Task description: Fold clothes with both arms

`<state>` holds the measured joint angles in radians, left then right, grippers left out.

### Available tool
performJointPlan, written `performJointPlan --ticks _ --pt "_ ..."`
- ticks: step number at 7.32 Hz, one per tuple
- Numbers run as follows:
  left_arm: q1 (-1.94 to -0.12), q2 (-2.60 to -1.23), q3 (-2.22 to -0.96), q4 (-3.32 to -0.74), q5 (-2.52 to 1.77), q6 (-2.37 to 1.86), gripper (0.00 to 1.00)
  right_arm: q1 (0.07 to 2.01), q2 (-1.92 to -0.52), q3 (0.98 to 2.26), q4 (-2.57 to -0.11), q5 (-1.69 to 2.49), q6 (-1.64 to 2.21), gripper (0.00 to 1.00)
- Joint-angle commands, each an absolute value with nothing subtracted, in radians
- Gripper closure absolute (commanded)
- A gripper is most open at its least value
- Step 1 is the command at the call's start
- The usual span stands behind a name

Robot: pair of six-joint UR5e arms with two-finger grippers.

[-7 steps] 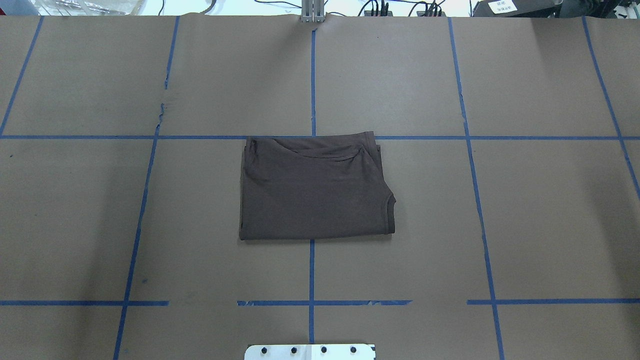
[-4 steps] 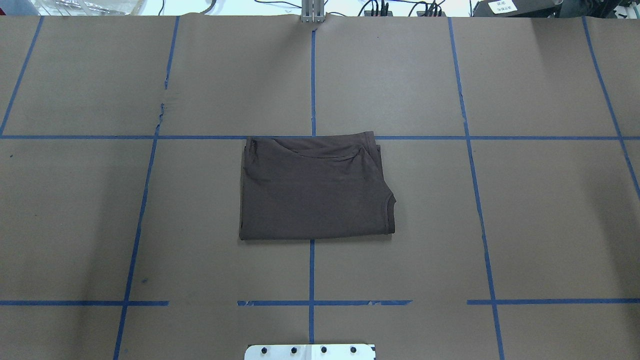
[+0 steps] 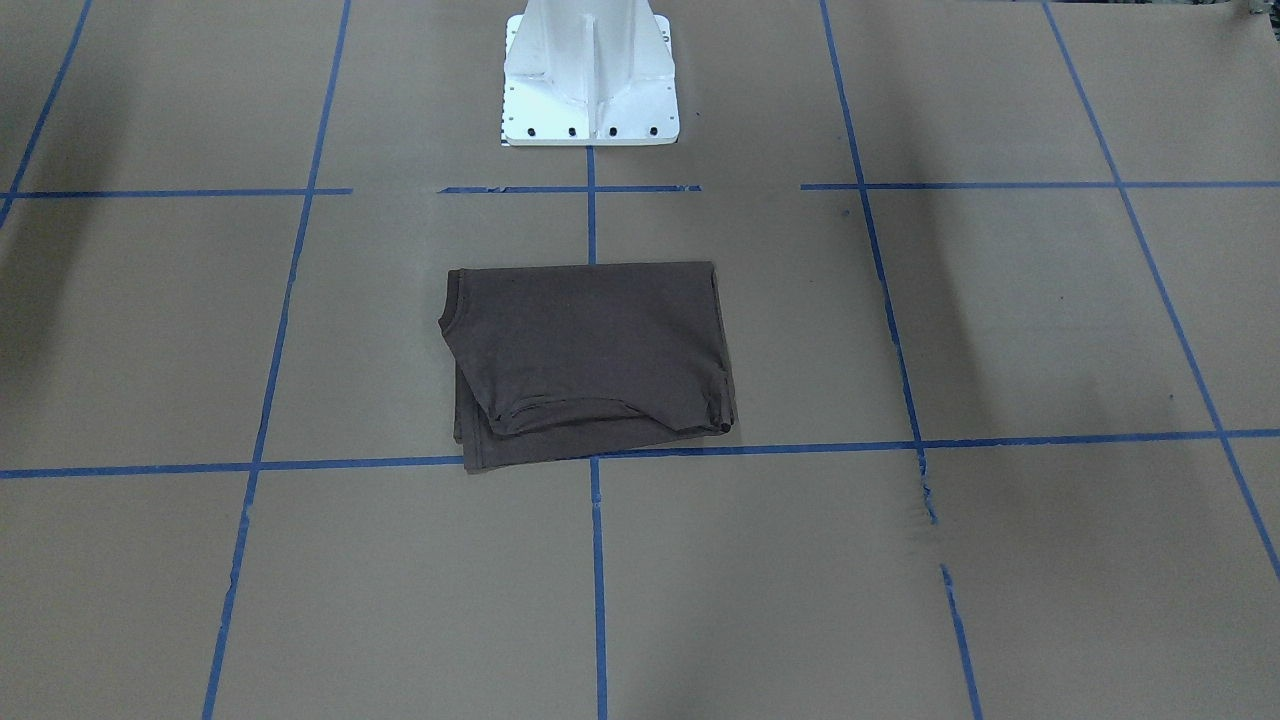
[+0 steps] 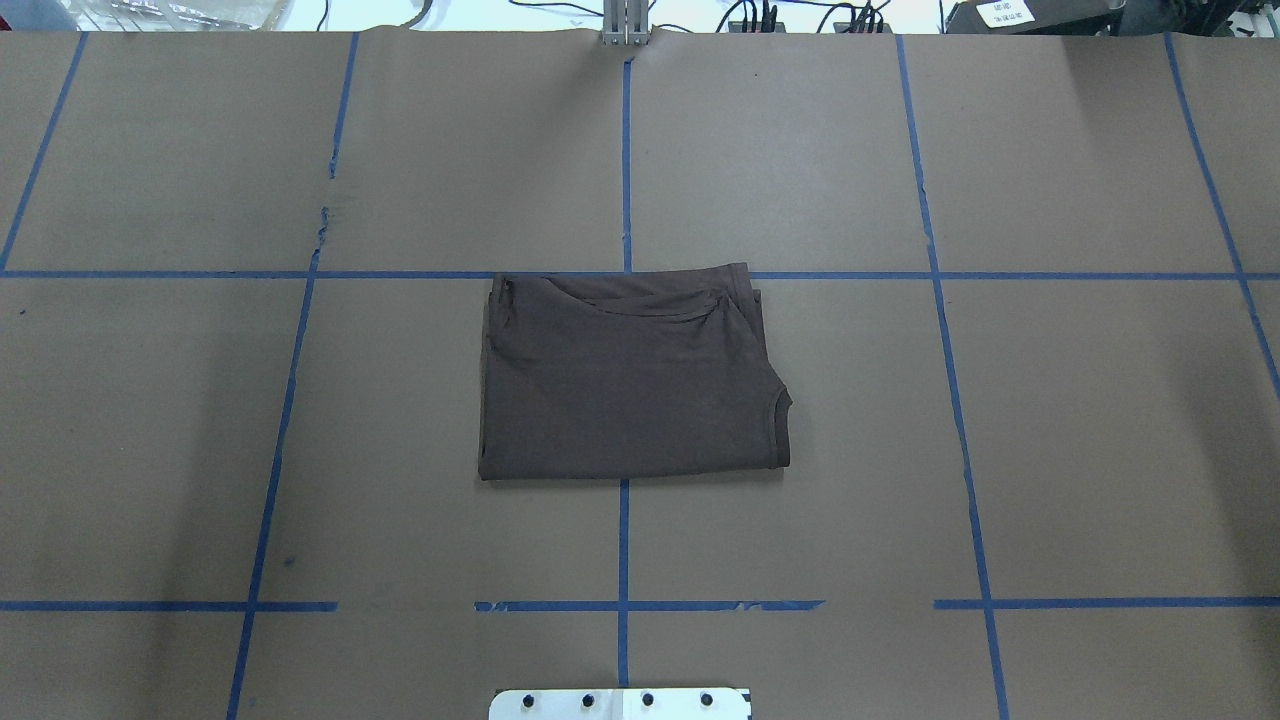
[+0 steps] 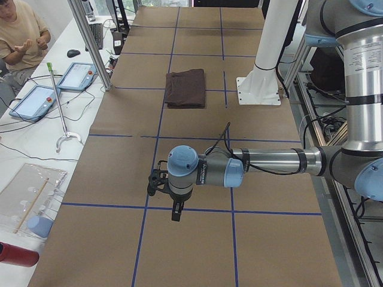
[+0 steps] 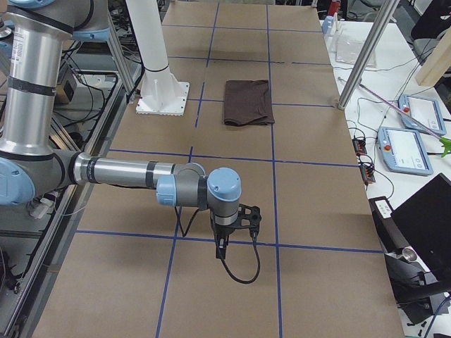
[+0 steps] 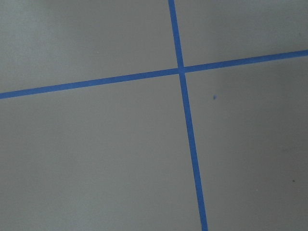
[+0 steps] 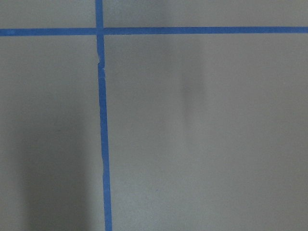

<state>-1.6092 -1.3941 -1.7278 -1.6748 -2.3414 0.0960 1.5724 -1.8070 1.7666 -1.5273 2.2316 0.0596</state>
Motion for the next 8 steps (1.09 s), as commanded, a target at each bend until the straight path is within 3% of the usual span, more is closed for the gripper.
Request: performJointPlan --ticks 1,8 --pt "-1.609 -1.384 -1.73 -1.674 -2.339 0.097 0.0 1.572 -1.807 1.766 -1.526 2.232 0.061 0.0" --pt "-1.609 -1.382 -1.735 -1.674 -2.338 0.097 0.0 1.572 -1.809 1.767 -1.508 2.232 0.058 0.0"
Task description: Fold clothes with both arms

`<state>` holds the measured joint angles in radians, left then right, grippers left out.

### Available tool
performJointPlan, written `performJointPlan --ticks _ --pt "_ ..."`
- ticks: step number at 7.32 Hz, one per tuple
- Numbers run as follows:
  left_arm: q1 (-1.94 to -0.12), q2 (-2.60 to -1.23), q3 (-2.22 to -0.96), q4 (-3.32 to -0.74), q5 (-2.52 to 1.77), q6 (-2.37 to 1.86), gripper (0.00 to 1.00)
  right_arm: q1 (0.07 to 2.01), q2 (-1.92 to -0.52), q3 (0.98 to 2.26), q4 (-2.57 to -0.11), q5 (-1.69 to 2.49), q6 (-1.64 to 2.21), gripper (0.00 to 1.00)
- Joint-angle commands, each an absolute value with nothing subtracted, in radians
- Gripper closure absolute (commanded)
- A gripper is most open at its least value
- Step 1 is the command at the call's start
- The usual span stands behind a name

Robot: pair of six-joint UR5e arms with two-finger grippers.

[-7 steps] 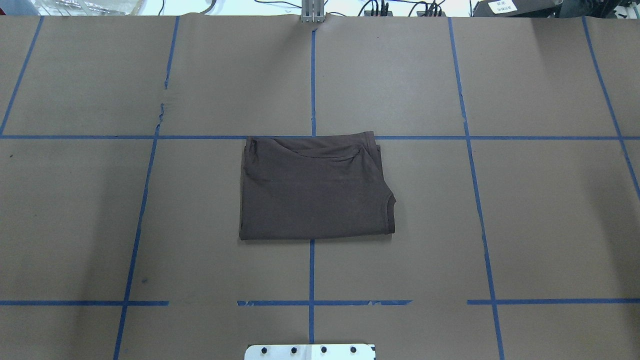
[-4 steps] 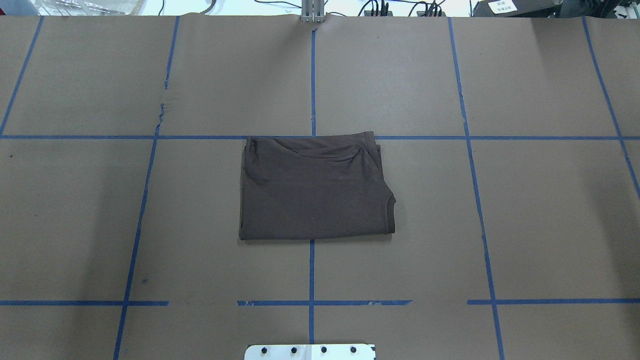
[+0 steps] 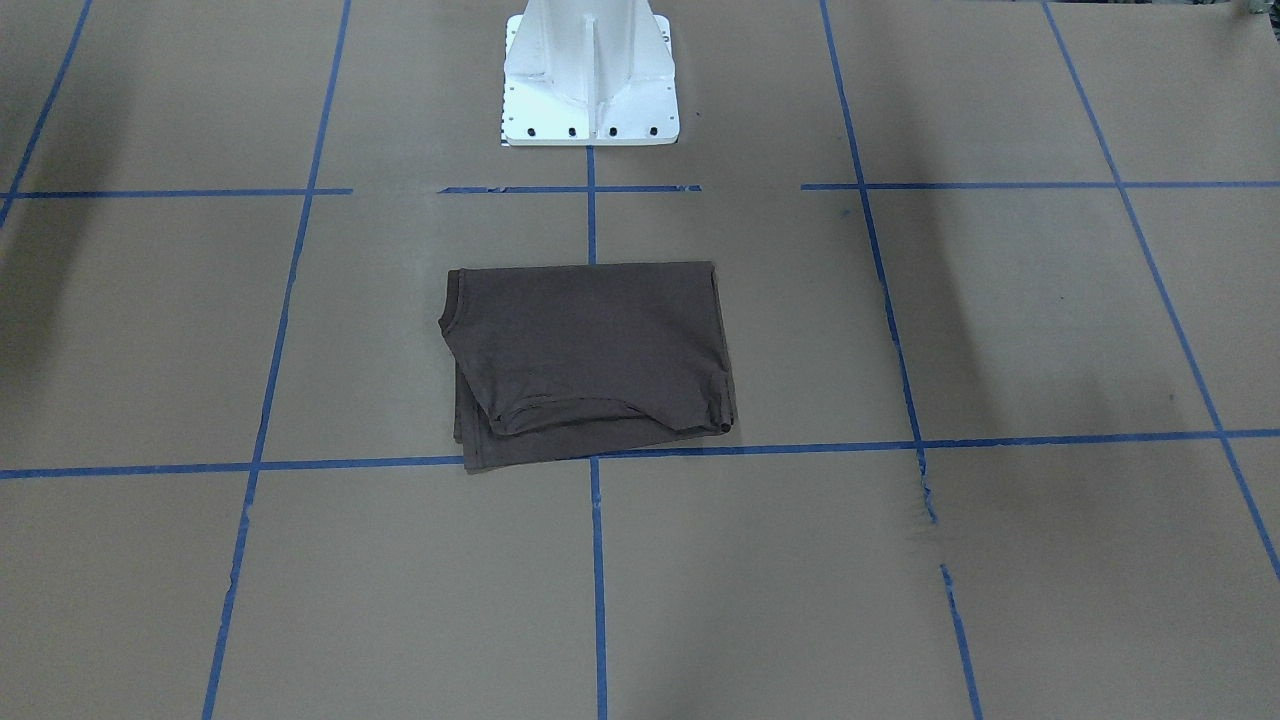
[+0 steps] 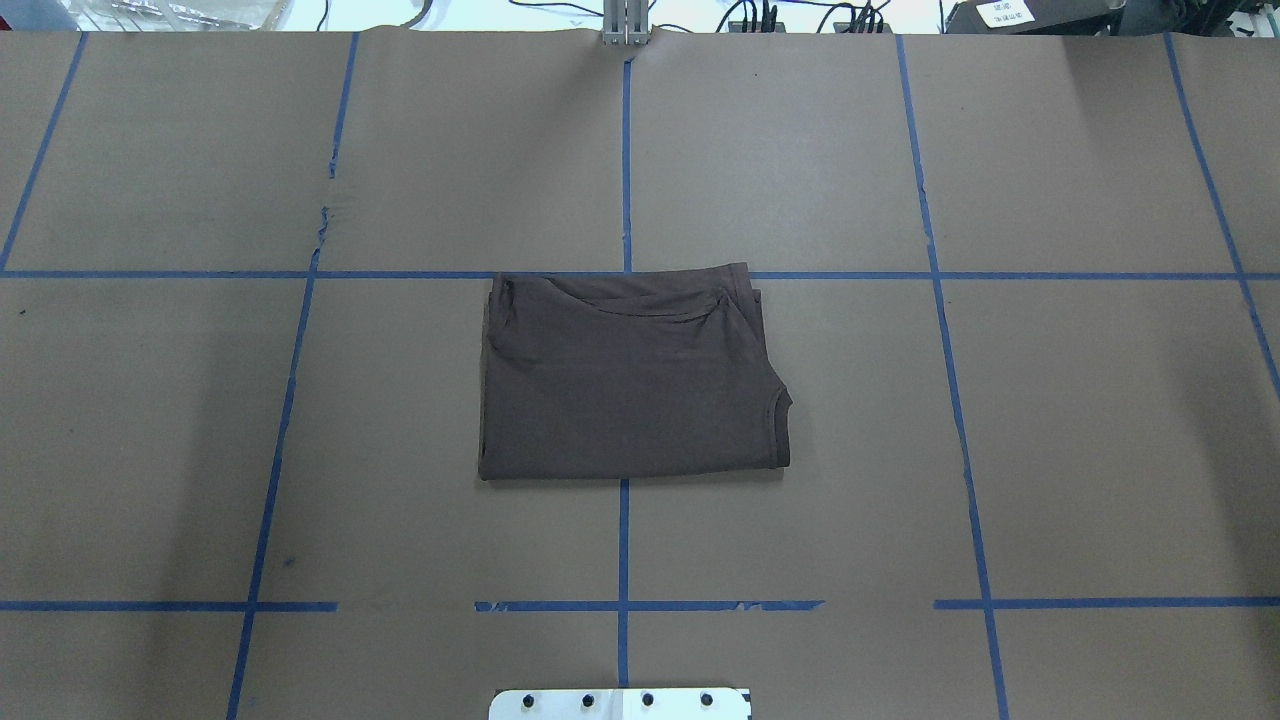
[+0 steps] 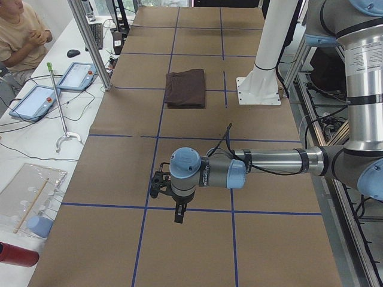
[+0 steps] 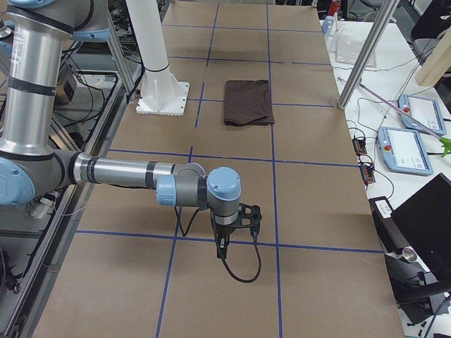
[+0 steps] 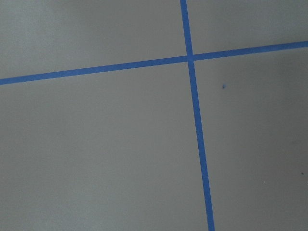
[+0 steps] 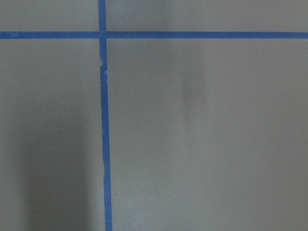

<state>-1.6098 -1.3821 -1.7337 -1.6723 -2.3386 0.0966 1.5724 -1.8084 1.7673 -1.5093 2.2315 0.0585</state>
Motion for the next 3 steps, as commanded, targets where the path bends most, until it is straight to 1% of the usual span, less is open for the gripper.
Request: performJointPlan --ticks 1,3 --pt "-1.609 -1.382 -1.735 -1.674 -2.338 0.097 0.0 1.569 -1.809 1.767 -1.506 2.232 0.058 0.0" --pt "-1.609 -1.382 -1.735 -1.675 -2.338 0.097 0.0 1.572 -1.809 1.767 -1.506 2.232 0.057 0.0"
